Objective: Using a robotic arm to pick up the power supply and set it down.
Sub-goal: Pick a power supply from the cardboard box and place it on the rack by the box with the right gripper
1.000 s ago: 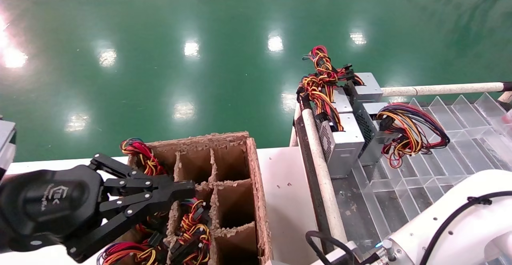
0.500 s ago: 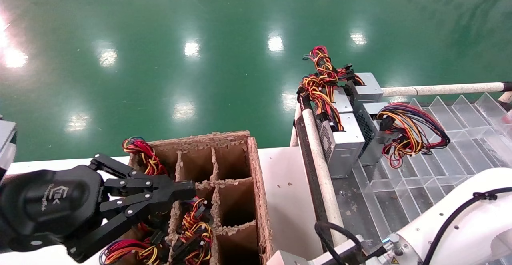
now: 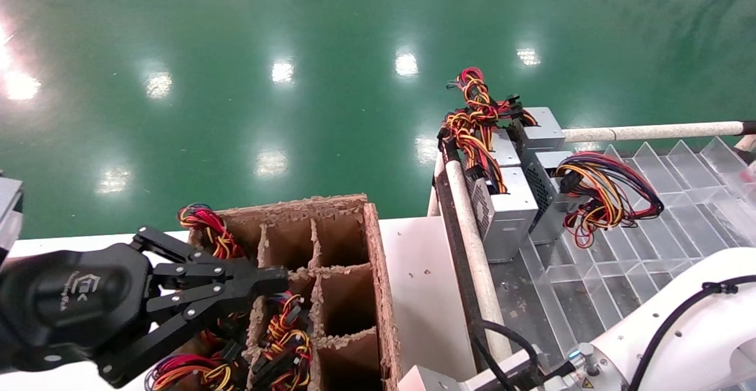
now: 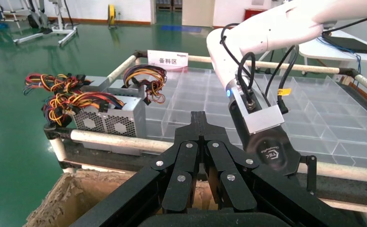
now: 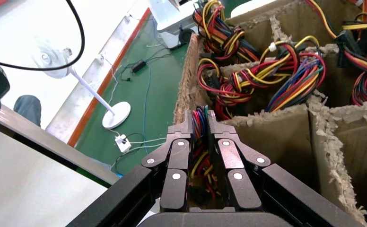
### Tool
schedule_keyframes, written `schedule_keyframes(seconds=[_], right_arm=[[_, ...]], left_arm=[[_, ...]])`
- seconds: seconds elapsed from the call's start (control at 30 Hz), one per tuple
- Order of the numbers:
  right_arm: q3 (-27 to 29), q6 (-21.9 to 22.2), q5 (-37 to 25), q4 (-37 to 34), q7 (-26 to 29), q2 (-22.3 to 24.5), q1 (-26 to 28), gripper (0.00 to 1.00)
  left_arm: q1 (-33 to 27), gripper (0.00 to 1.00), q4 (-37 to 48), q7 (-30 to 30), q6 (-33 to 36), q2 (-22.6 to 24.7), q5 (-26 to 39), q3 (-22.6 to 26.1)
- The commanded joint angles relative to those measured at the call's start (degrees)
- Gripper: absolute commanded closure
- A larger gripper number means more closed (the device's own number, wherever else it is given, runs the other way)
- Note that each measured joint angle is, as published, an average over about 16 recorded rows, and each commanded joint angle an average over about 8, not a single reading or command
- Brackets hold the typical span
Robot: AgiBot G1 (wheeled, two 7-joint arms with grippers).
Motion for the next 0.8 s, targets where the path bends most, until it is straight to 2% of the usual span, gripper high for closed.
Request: schedule_keyframes(seconds=[0.03, 0.4, 0.8], right_arm=[[-0.5, 0.0, 0.6, -0.1, 0.1, 0.0, 0.2, 1.0], [-1.2, -0.4, 10.0, 1.9, 1.2, 2.6, 1.7, 1.0], [1.8, 0.0, 20.1, 9.2, 2.8, 10.0, 9.9, 1.0]], left_arm=[[0.0, 1.0, 0.0, 0.0, 0.0, 0.0, 0.0, 0.0], [0.0, 1.0, 0.0, 0.0, 0.0, 0.0, 0.0, 0.0], [0.0, 1.0, 0.0, 0.0, 0.0, 0.0, 0.0, 0.0]])
